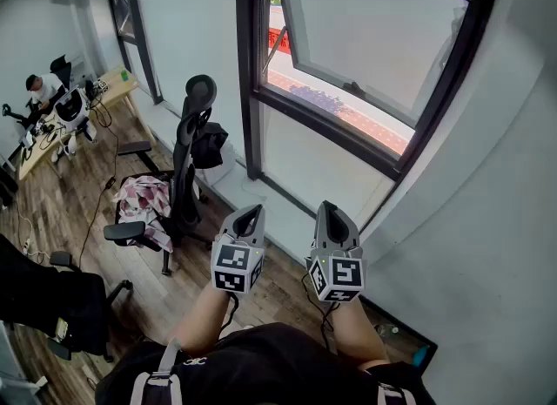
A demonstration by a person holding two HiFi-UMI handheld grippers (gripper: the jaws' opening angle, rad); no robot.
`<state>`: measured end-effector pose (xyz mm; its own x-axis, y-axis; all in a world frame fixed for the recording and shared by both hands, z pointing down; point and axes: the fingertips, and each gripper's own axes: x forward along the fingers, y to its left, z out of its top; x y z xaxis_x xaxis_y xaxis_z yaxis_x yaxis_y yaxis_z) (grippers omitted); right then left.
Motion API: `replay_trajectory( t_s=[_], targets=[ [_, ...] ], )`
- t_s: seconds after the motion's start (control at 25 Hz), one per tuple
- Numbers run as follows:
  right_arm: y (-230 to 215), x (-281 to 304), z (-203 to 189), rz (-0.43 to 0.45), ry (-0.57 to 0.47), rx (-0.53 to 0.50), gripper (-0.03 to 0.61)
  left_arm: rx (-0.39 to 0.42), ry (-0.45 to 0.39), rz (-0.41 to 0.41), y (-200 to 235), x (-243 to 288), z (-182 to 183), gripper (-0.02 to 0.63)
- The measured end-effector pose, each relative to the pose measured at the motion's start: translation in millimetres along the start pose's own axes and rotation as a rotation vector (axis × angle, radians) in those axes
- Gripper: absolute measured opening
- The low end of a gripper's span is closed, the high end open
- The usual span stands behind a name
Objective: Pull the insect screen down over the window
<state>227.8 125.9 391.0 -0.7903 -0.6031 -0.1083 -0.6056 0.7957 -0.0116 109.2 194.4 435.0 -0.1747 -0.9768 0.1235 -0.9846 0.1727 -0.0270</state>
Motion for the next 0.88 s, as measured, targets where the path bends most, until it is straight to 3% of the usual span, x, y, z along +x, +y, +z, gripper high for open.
replay_trajectory(
  t_s=[0.56, 0.88],
  targets=[
    [32, 17, -14, -0.018, 0.012, 0.039, 0.005, -0.004, 0.012, -0.017, 33, -8, -9, 0.012],
    [70, 34, -27, -0.018, 0.016, -0.010, 0.006, -0.002, 0.003, -0.052, 66, -9, -24, 0.012]
  ],
)
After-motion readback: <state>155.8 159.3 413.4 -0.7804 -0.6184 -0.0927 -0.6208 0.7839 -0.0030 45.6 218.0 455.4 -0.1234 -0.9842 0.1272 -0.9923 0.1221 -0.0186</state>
